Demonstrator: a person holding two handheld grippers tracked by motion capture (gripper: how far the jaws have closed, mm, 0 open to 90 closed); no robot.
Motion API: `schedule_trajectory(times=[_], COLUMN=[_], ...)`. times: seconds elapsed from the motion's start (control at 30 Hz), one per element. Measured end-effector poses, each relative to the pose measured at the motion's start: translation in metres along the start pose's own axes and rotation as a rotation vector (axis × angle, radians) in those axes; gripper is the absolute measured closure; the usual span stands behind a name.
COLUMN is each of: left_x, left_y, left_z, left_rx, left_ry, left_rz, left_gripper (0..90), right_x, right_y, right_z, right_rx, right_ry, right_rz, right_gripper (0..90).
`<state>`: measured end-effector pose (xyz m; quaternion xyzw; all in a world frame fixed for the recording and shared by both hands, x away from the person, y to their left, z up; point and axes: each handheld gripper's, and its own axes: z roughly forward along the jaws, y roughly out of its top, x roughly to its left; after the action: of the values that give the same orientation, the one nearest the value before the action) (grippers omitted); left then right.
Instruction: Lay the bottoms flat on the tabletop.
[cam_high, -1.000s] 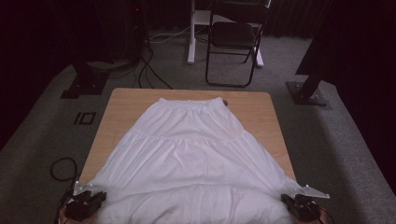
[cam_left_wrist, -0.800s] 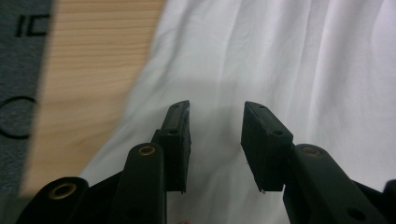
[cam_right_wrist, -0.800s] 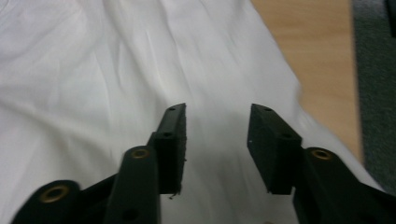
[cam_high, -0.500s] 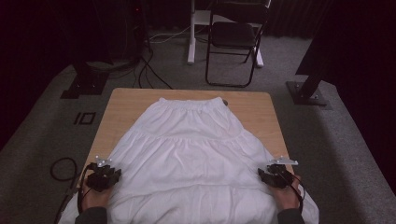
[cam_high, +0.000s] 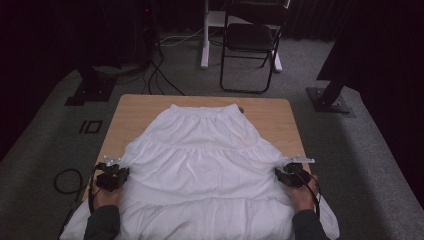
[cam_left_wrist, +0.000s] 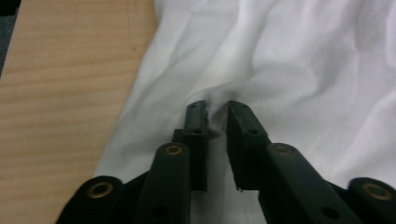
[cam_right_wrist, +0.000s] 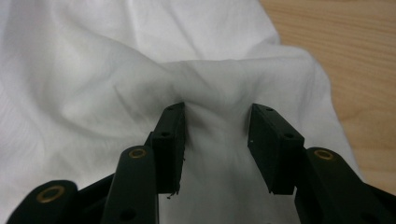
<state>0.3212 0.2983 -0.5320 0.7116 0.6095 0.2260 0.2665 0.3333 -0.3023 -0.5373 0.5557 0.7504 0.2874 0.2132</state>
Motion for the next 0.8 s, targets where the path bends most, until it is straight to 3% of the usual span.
schedule_trajectory(times=[0.13, 0.3, 0.5, 0.8], left_x=[-0.001, -0.002, -0.004, -0.004], left_y=[0.009, 0.017, 0.031, 0.041], left_z=[0.007, 0.014, 0.024, 0.030], left_rx=[0.003, 0.005, 0.021, 0.043], left_ry=[0.025, 0.045, 0.082, 0.076], left_rz=[0.005, 0.010, 0.004, -0.025], left_gripper=[86.5, 87.4, 87.3, 86.7], right_x=[-0.005, -0.011, -0.016, -0.020], right_y=[0.011, 0.020, 0.031, 0.045], right_z=[0.010, 0.021, 0.029, 0.036], right_rx=[-0.008, -0.029, -0.018, 0.030], right_ry=[-0.015, -0.023, -0.051, -0.097], right_rz=[0.007, 0.020, 0.020, 0.037], right_gripper=[57.8, 60.1, 59.9, 56.5])
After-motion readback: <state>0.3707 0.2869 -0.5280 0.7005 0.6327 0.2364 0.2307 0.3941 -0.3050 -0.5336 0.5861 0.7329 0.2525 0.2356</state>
